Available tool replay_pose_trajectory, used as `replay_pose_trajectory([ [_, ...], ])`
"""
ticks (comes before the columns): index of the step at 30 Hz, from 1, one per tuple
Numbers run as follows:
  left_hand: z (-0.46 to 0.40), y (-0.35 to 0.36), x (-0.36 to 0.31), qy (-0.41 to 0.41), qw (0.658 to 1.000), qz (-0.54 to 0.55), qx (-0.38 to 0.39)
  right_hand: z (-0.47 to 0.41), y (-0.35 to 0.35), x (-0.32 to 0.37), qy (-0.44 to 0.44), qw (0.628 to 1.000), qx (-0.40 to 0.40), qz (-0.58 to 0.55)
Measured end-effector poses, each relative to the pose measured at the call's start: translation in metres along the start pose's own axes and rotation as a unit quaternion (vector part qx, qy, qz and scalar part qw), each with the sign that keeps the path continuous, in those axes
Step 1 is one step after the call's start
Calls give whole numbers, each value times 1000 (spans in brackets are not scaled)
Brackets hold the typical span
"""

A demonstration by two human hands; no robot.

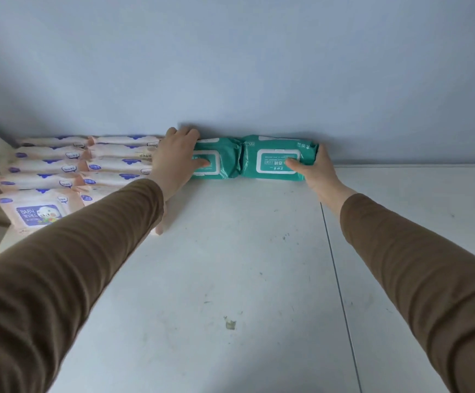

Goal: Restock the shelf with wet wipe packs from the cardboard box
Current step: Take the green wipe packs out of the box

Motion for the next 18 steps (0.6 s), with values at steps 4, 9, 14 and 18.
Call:
replay_pose_trajectory([
  [4,-4,4,2,-23,1000,-11,10,-6,-2,-3,7,1000,-11,11],
  [9,-3,2,-6,-33,999,-34,10,-2,-6,-7,8,995,-77,64],
  [14,13,-9,-25,-38,998,-57,-13,26,-23,2,-8,975,-154,160],
  [18,40,-7,-71,-16,999,-32,-38,62,-41,1,-58,957,-122,257],
])
Point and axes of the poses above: each hand's wrist, its own z-axis away from the middle knuckle, its own y-axis out of the palm, x = y × z, the point moved 10 cm from there along -z, towards the middle knuckle, and after that the axes turned 10 degrees about y, right-handed, at the moved point
